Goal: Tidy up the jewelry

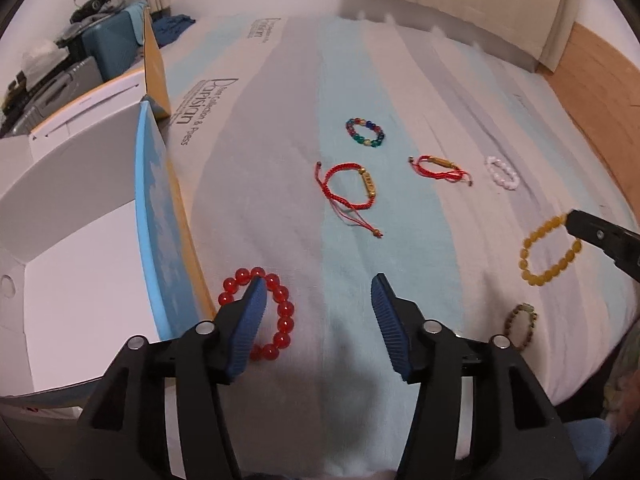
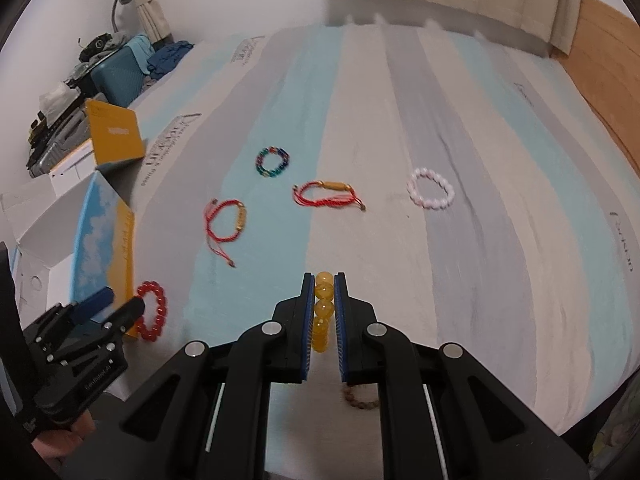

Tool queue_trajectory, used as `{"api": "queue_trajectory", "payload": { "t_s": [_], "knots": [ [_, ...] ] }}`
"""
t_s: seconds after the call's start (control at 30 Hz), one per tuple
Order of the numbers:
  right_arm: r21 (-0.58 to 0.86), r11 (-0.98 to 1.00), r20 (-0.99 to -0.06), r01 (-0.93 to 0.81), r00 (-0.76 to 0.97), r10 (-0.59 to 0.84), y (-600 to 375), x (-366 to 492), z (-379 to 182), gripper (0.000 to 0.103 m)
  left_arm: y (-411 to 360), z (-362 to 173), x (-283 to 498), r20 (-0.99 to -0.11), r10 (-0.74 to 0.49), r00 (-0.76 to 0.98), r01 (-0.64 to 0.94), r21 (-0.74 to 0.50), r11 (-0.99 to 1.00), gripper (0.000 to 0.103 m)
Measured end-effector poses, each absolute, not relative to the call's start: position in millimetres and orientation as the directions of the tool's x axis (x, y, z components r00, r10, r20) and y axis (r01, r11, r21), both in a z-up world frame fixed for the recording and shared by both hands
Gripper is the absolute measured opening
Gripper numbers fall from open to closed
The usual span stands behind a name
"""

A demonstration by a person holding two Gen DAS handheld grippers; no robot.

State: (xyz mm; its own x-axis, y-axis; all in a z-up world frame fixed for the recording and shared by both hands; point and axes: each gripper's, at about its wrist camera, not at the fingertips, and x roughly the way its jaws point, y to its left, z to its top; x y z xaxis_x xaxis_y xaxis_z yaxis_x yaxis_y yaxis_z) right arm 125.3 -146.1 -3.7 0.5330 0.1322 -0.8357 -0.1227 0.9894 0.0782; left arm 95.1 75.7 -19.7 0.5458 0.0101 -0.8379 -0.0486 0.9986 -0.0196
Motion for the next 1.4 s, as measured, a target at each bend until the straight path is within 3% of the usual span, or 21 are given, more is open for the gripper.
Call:
{"api": "queue_trajectory", "payload": {
  "t_s": [0.07,0.13,0.27,0.47,0.87,1.03,1.2,1.3,1.4],
  "knots": [
    [0.081,0.989,-0.84,-0.122,0.525,0.134,-151,127,-10,0.009,66,-24,97,-0.825,0.054,0.563,-0.055,0.027,0.998,0.066],
    [0.083,0.99,-0.842,-0.118,0.524,0.133,-156,128,-14,0.009,56,-30,99,-0.817,0.08,0.571,-0.052,0.061,0.997,0.069],
    [0.103,0.989,-0.844,-0.109,0.516,0.144,-169,131,-21,0.009,48,-43,106,-0.835,0.05,0.547,-0.064,0.018,0.998,0.069],
    [0.116,0.988,-0.848,-0.103,0.508,0.152,-179,133,-26,0.009,55,-67,117,-0.844,0.124,0.521,-0.174,0.037,0.984,0.067],
    [0.114,0.986,-0.853,-0.118,0.496,0.158,-172,133,-30,0.009,54,-81,120,-0.843,0.207,0.496,-0.238,0.097,0.966,0.062],
    [0.115,0.986,-0.853,-0.119,0.498,0.159,-171,133,-30,0.009,53,-87,121,-0.852,0.253,0.459,-0.261,0.143,0.955,0.063],
    [0.114,0.986,-0.854,-0.124,0.494,0.161,-170,133,-31,0.009,55,-93,125,-0.851,0.302,0.43,-0.329,0.164,0.93,0.071],
    [0.114,0.986,-0.854,-0.124,0.495,0.161,-171,133,-31,0.009,59,-100,130,-0.883,0.241,0.403,-0.329,0.106,0.938,0.071],
    [0.115,0.986,-0.854,-0.121,0.495,0.16,-174,133,-31,0.009,60,-104,133,-0.891,0.227,0.394,-0.334,0.092,0.938,0.063]
  ]
}}
